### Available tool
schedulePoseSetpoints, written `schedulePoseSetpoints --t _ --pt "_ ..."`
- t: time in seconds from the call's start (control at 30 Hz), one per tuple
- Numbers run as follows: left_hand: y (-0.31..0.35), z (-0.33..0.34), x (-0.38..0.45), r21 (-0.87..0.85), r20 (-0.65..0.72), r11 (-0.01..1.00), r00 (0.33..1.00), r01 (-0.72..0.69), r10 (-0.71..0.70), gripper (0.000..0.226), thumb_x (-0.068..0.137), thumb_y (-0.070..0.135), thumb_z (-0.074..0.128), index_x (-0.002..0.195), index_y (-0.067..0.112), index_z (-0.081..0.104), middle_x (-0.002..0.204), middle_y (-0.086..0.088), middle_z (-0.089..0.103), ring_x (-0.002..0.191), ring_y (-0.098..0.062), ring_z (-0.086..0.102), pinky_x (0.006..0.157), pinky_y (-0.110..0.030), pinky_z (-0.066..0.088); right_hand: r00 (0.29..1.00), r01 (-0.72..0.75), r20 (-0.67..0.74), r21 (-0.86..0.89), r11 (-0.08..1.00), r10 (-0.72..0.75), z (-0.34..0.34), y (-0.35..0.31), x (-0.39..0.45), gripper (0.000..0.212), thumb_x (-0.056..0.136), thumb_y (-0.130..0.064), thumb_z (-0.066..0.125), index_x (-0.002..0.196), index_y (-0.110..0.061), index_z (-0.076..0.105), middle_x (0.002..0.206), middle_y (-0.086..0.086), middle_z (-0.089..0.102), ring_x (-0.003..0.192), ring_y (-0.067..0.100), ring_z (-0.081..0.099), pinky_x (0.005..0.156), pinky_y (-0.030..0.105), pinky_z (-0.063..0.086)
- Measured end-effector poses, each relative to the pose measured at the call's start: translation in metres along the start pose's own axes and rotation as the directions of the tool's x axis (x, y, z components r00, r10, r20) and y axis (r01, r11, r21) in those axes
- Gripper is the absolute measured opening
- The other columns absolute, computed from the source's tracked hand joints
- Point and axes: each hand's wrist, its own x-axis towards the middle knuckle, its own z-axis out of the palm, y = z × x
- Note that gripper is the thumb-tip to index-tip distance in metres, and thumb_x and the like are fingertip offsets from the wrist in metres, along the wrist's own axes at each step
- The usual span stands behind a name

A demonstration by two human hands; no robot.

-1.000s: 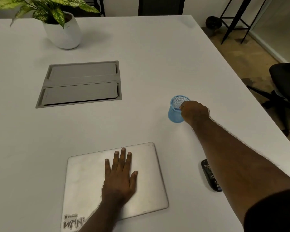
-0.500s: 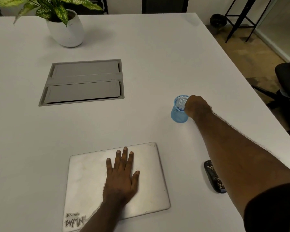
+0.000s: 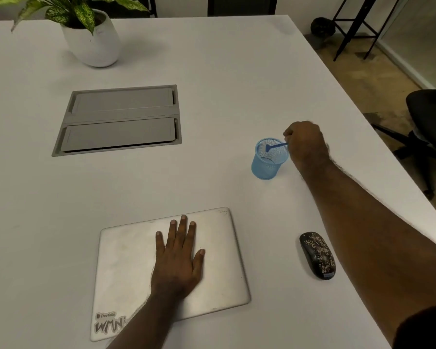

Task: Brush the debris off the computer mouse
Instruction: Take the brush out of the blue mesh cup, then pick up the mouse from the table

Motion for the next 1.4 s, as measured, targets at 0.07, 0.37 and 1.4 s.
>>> schedulePoseSetpoints --t 0.07,0.37,1.4 --pt "0.000 -0.001 0.000 0.004 0.004 1.000 1.000 0.000 0.000 0.067 0.093 0.045 0.033 0.153 0.017 0.022 0.163 -0.005 0.010 0.150 -0.027 0.009 0.117 -0.057 0.012 0.995 -0.011 -0.095 0.188 0.982 0.029 -0.014 0.010 -0.016 0.022 0.091 -0.002 0.056 0.106 0.001 0.071 0.112 0.022 0.068 0.105 0.035 0.062 0.093 0.038 0.047" --pt "0.003 -0.010 0.000 -0.004 0.039 1.000 0.999 0.002 -0.002 0.069 0.091 0.048 0.027 0.151 0.013 0.028 0.162 -0.006 0.013 0.149 -0.029 0.014 0.116 -0.060 0.014 0.829 -0.500 0.307 0.781 0.375 0.467 -0.030 0.083 -0.164 0.027 0.091 0.004 0.060 0.117 0.000 0.066 0.084 0.005 0.068 0.070 0.013 0.062 0.067 0.014 0.055" --pt "0.261 -0.006 0.030 -0.727 0.658 0.219 0.751 0.651 -0.047 0.029 0.092 0.012 0.043 0.114 0.008 0.063 0.113 -0.013 0.067 0.103 -0.022 0.062 0.097 -0.043 0.051 0.730 -0.645 0.394 0.667 0.374 0.558 0.028 0.140 -0.247 0.019 0.104 -0.017 0.041 0.106 -0.013 0.059 0.117 0.015 0.067 0.110 0.034 0.063 0.099 0.053 0.049"
